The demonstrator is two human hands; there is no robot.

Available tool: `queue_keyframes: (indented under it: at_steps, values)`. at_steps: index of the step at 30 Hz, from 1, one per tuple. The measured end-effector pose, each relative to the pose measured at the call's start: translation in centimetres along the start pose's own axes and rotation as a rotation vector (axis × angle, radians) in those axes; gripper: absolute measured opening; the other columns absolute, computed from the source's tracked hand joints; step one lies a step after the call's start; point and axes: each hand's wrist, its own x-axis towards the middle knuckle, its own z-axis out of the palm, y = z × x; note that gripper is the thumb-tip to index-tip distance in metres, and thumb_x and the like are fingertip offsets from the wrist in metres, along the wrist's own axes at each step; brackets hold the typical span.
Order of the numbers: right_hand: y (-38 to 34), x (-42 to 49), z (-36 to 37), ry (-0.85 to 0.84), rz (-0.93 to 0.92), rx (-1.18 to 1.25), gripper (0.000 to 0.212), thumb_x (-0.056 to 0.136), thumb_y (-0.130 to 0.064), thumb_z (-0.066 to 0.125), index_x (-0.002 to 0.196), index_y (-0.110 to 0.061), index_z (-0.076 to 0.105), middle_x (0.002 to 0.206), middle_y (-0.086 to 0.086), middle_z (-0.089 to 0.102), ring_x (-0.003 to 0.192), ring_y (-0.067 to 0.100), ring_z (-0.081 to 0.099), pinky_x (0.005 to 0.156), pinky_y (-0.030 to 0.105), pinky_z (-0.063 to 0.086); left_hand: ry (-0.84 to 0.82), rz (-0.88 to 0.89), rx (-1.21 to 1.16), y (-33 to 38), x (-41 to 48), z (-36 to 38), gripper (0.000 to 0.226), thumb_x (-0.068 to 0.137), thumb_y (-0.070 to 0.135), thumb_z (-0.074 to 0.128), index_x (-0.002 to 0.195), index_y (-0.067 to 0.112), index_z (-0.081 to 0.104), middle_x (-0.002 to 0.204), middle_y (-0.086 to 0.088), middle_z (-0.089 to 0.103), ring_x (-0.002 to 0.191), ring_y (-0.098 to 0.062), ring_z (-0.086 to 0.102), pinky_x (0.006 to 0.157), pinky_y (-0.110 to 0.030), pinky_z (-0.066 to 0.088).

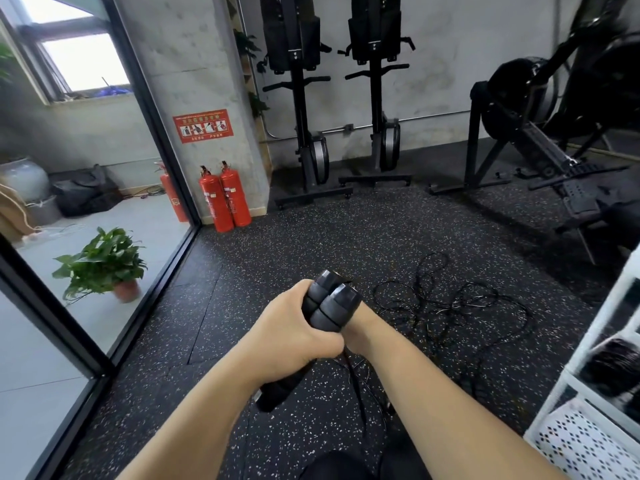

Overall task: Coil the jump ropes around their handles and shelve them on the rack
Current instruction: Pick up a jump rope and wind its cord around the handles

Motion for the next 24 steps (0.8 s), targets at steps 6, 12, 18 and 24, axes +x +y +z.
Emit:
queue_keyframes:
  at_steps: [6,12,18,24]
  values:
    - [-1.0,-0.7,1.2,0.019,-0.032,-0.178,0.011,0.072,-0.026,0.064,0.068,-0.02,0.055,0.078,0.006,0.058,0.075,0.019,0.053,0.071,0.034,0.045,-0.03,-0.022,-0.089,0.2,-0.1,-0.6,0.039,0.056,0.014,0.074,0.092,0.011,0.06,0.068,0.001,0.064,0.059,-0.014,0.057,0.057,-0.029,0.047]
    - [-1.5,-1.5,0.1,0.059,0.067,-0.435,0.025,0.091,-0.01,0.045,0.067,-0.009,0.052,0.045,0.004,0.048,0.034,0.013,0.037,0.036,0.021,0.029,0.132,-0.084,0.09,-0.5,0.3,-1.6,0.042,0.048,0.025,0.077,0.086,0.022,0.059,0.067,0.007,0.065,0.058,-0.012,0.058,0.06,-0.034,0.05]
    - [-2.6,-1.6,-1.1,0.175,-0.051,-0.743,0.044,0.091,-0.037,0.055,0.065,-0.003,0.064,0.054,0.002,0.057,0.052,0.019,0.048,0.056,0.03,0.039,0.245,-0.174,0.34,-0.9,1.2,-3.5,0.041,0.049,0.034,0.073,0.083,0.024,0.053,0.072,0.008,0.064,0.065,-0.015,0.062,0.067,-0.035,0.053]
    - [-4.9,-2.9,-0.5,0.332,-0.237,-1.135,0.047,0.094,-0.039,0.05,0.061,-0.007,0.061,0.061,0.005,0.064,0.061,0.022,0.06,0.056,0.03,0.044,0.359,-0.265,0.608,-0.9,1.6,-4.8,0.033,0.066,0.035,0.075,0.085,0.027,0.05,0.074,0.018,0.057,0.07,-0.008,0.058,0.057,-0.026,0.04]
